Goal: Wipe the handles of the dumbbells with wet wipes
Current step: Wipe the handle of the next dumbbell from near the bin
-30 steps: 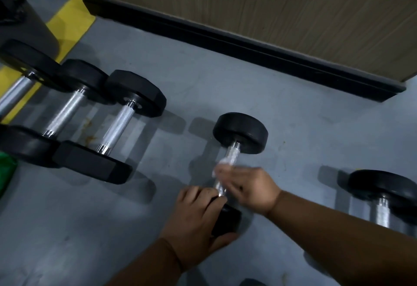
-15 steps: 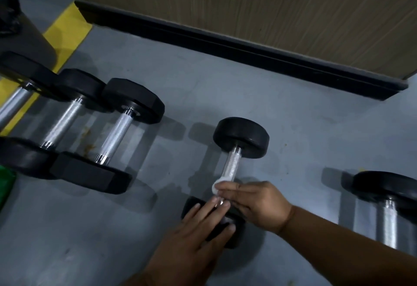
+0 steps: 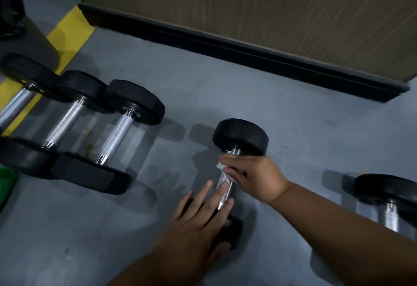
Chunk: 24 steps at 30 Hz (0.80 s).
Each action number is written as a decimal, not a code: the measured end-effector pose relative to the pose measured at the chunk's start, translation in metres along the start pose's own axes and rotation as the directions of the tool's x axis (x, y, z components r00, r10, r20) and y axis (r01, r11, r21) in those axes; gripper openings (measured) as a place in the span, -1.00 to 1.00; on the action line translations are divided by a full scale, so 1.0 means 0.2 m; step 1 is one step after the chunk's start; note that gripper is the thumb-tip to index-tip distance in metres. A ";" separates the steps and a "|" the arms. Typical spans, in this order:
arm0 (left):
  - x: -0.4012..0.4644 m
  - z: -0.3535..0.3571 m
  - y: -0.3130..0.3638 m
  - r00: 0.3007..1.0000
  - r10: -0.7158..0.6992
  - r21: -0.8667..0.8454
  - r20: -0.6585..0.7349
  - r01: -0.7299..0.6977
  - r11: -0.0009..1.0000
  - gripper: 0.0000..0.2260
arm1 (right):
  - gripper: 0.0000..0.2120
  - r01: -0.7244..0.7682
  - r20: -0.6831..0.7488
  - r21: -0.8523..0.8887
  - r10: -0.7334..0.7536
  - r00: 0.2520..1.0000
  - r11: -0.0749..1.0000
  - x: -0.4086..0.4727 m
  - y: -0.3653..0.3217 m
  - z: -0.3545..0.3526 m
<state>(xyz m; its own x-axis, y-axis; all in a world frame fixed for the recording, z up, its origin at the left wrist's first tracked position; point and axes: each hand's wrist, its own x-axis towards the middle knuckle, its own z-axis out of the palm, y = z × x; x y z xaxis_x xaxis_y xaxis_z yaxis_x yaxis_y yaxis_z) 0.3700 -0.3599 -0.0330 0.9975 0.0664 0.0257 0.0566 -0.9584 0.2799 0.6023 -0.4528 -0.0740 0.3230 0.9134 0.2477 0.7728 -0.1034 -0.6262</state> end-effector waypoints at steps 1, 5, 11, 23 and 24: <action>0.00 -0.02 0.01 1.000 -0.020 0.015 0.006 0.020 1.000 -0.27 | -0.71 -0.001 0.015 -0.008 0.001 1.000 1.000 0.01 0.00 0.00; 0.03 -0.14 0.00 0.997 -0.065 0.008 -0.033 0.065 0.998 -0.28 | -0.81 0.245 0.097 -0.119 -0.234 0.967 0.962 -0.03 -0.05 -0.03; 0.07 -0.26 -0.03 0.992 -0.077 -0.078 -0.098 0.069 0.995 -0.37 | -0.86 0.339 0.006 -0.262 -0.350 0.937 0.904 0.06 -0.19 -0.19; 0.00 -0.16 -0.06 0.999 -0.031 -0.058 -0.035 0.029 0.998 -0.37 | -0.88 0.267 0.179 -0.010 -0.261 0.949 0.964 -0.06 -0.13 -0.17; -0.01 -0.16 -0.06 0.999 -0.027 -0.041 -0.030 0.026 0.999 -0.38 | -0.88 0.260 0.169 -0.008 -0.255 0.952 0.966 -0.07 -0.12 -0.16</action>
<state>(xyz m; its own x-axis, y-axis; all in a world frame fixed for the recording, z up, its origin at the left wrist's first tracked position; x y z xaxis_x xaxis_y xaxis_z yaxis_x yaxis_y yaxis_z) 0.3662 -0.3396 -0.0066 0.9939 0.1004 0.0467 0.0804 -0.9442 0.3194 0.5963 -0.4755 -0.0378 0.0183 0.9626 0.2703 0.8344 0.1342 -0.5346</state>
